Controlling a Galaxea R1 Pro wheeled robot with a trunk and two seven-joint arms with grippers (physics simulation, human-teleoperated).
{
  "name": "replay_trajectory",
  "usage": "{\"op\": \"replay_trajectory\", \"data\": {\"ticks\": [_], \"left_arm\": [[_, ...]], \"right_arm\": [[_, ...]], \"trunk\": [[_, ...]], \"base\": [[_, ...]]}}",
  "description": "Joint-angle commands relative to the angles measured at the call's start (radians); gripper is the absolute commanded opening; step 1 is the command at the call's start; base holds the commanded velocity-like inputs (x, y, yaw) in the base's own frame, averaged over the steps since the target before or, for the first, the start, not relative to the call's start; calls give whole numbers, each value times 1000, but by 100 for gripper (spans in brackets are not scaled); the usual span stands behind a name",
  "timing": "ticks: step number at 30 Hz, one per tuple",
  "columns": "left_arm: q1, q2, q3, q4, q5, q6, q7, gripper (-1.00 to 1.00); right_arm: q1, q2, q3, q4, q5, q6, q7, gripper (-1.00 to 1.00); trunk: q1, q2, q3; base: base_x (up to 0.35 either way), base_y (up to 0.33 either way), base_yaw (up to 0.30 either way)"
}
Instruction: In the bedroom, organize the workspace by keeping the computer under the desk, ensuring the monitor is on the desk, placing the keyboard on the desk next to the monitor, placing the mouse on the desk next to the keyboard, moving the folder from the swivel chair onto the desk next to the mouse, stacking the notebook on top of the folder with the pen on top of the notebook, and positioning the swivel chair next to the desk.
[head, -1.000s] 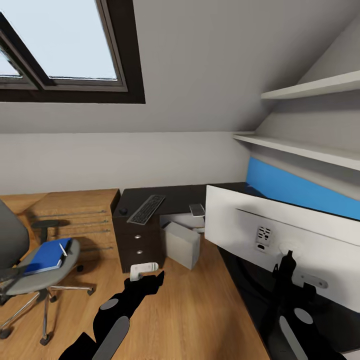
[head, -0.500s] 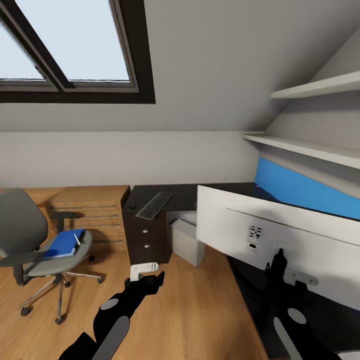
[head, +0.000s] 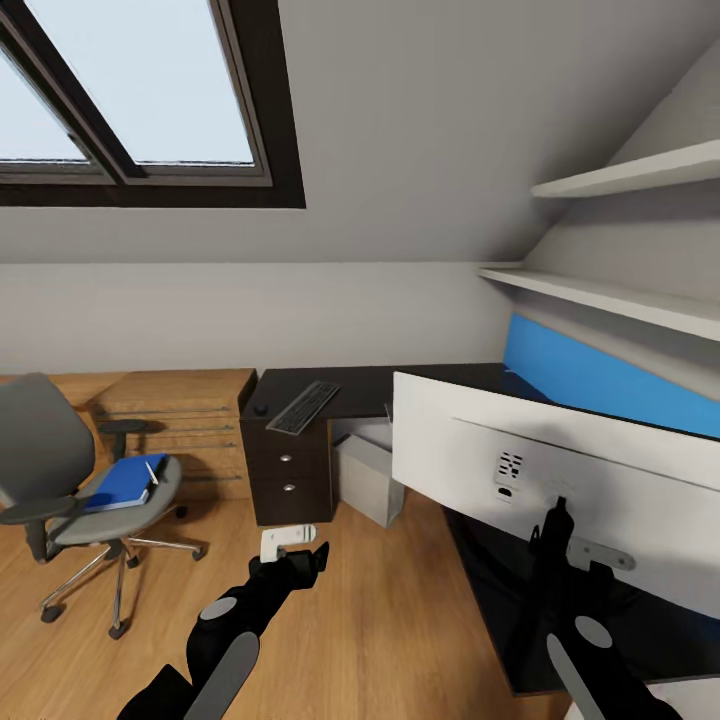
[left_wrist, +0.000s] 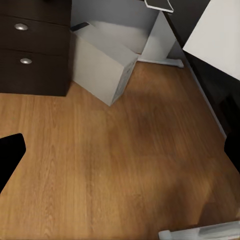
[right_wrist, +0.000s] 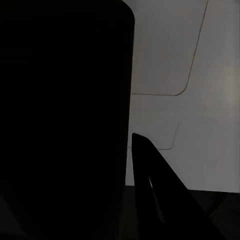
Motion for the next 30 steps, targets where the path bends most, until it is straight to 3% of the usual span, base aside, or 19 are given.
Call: {"op": "replay_trajectory", "data": {"ticks": [1,11,30], "left_arm": [[-1,1,-2,-1,10,1,10,100],[-1,1,-2,0,10,1,10,100],[-1,1,-4,1,6,-1,11,100]], "right_arm": [[-1,-2,5,32,-25,-6,-10,-100],[-1,-2,20,32,-24,-7,-11,-100],[-1,-2,24,32,-25,-1,-9,-100]], "trunk": [[0,-1,-2],[0,-1,-2],[0,-1,-2]], "base": [[0,0,206],[0,0,249],[0,-195,11]]}}
